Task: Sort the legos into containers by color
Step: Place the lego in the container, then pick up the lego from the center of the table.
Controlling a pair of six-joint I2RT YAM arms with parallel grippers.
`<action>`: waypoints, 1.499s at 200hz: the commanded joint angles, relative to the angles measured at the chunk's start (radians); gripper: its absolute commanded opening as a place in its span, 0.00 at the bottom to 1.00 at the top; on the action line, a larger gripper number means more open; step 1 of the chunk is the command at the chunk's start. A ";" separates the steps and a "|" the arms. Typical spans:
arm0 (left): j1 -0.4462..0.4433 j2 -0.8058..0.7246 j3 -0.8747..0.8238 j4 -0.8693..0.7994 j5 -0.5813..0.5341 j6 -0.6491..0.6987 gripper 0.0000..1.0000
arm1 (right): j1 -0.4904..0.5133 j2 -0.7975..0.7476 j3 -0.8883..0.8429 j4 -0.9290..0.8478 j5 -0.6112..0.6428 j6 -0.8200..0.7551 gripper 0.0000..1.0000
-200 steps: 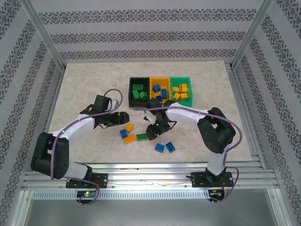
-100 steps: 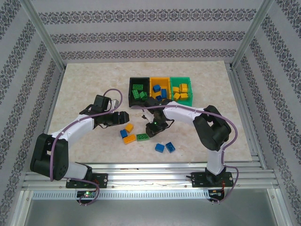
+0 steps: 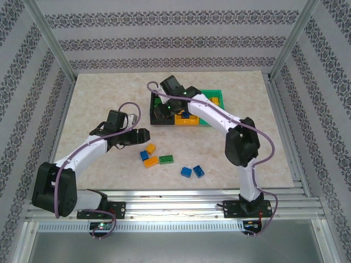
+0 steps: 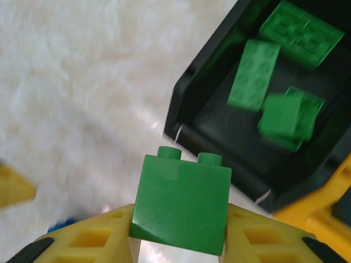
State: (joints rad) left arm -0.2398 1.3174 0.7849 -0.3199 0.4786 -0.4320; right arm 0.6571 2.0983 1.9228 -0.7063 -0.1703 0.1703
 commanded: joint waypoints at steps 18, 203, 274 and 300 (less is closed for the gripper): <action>0.011 -0.067 -0.038 -0.031 0.013 -0.010 0.74 | -0.011 0.167 0.202 -0.078 0.114 0.037 0.52; -0.009 -0.076 -0.114 -0.001 0.127 0.063 0.74 | -0.058 -0.371 -0.628 0.273 -0.078 0.164 0.58; -0.069 0.000 -0.061 -0.080 -0.015 0.075 0.71 | -0.077 -0.458 -0.769 0.318 -0.031 0.207 0.58; -0.136 0.088 0.032 -0.118 -0.085 0.111 0.68 | -0.083 -0.486 -0.781 0.314 -0.010 0.205 0.57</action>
State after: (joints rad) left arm -0.3183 1.3453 0.7238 -0.3820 0.4755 -0.3702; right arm 0.5842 1.6646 1.1603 -0.4126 -0.2157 0.3626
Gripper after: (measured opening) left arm 0.686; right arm 0.576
